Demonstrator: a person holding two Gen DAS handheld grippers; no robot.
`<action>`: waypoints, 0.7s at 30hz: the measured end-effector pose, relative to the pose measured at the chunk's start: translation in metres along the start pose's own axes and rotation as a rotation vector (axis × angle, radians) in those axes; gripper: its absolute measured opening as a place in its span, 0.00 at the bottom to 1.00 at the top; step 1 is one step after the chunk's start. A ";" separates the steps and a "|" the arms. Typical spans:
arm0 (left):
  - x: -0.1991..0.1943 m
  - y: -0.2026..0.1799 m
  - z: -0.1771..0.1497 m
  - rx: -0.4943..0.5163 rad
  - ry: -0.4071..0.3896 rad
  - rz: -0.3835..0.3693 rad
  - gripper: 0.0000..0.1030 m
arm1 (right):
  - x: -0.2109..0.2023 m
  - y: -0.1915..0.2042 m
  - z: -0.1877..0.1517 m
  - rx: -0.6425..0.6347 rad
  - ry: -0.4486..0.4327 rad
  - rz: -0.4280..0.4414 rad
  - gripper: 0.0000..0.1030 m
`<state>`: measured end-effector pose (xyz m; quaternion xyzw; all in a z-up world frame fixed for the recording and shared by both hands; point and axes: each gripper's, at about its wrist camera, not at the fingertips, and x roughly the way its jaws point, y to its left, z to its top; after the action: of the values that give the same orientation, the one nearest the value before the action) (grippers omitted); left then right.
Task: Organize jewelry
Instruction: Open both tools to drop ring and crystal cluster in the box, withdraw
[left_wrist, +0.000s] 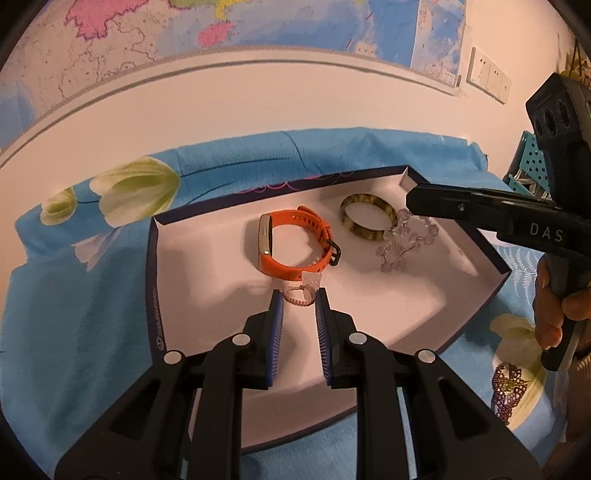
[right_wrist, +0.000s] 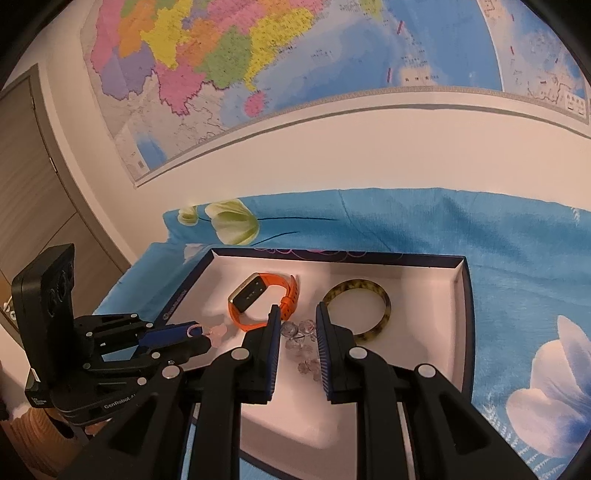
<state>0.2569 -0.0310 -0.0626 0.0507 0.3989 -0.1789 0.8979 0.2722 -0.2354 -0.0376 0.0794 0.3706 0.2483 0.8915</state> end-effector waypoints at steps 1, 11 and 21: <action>0.003 0.000 0.000 -0.001 0.009 -0.001 0.18 | 0.002 -0.001 0.000 0.004 0.003 -0.003 0.18; 0.026 0.000 0.006 -0.012 0.066 0.000 0.19 | 0.010 -0.007 -0.002 0.021 0.025 -0.024 0.23; 0.025 0.004 0.010 -0.041 0.049 0.013 0.25 | 0.003 -0.008 -0.004 0.026 0.018 -0.028 0.23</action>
<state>0.2808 -0.0361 -0.0745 0.0390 0.4239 -0.1636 0.8900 0.2739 -0.2408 -0.0450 0.0834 0.3829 0.2315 0.8904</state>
